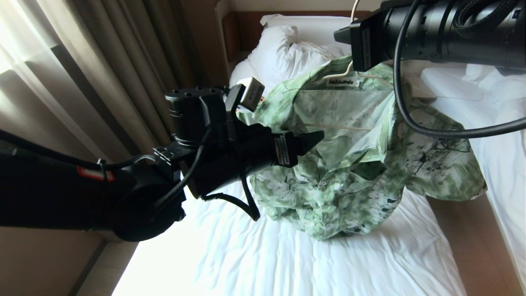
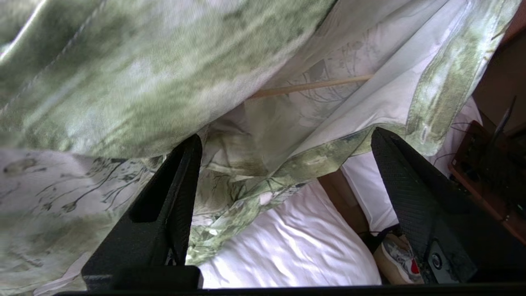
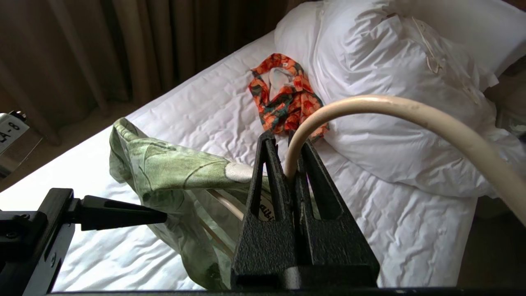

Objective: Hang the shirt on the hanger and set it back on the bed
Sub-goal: Take the clothes hanger out of the clothes

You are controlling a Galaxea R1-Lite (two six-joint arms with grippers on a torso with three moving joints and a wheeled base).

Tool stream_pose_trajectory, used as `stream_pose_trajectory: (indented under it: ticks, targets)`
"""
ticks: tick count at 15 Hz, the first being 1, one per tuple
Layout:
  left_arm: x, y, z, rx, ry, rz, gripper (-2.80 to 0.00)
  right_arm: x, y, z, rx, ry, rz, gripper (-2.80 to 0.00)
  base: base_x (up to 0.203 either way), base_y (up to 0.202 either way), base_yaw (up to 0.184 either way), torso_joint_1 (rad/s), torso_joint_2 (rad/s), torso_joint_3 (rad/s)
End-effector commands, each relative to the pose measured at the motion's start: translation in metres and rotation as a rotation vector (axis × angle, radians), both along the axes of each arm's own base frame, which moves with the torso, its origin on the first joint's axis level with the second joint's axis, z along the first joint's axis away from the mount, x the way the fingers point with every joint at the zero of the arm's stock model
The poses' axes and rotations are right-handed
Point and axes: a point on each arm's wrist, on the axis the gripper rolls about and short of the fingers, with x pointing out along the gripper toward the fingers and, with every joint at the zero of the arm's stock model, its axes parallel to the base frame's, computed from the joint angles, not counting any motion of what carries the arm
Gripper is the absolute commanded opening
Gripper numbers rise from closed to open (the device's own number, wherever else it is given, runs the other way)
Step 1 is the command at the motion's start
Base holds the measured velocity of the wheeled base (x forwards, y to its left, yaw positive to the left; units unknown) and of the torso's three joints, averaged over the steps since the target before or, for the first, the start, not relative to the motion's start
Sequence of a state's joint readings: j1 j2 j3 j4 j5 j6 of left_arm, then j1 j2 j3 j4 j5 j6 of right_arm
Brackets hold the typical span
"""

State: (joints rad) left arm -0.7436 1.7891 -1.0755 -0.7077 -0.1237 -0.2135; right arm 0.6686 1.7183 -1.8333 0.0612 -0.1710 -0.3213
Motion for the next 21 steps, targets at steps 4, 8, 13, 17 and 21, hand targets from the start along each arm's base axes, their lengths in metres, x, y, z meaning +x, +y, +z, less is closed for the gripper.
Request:
stream_pose_trajectory:
  ticks: [4,8,13,17,21]
  targets:
    - [0.0,0.003,-0.012,0.109,-0.069,-0.004,0.0,0.006,-0.008,0.007,0.012,-0.022,-0.036,-2.8,0.0,0.0,0.0,0.0,0.0,0.0]
    - [0.014,0.016,-0.006,0.108,-0.09,0.051,0.0,0.006,-0.007,0.004,0.007,-0.013,-0.03,-2.8,0.0,0.0,0.0,0.0,0.0,0.0]
    - [0.016,0.015,-0.005,0.1,-0.092,0.059,0.0,0.0,0.006,-0.005,-0.011,0.013,0.01,-2.8,0.0,0.0,0.0,0.0,0.0,0.0]
    - [0.015,0.015,-0.005,0.101,-0.092,0.057,0.0,-0.002,0.008,-0.006,-0.016,0.016,0.019,-2.8,0.0,0.0,0.0,0.0,0.0,0.0]
    - [0.015,0.015,-0.006,0.099,-0.09,0.054,-2.8,-0.004,0.006,-0.003,-0.01,0.01,0.01,-2.8,0.0,0.0,0.0,0.0,0.0,0.0]
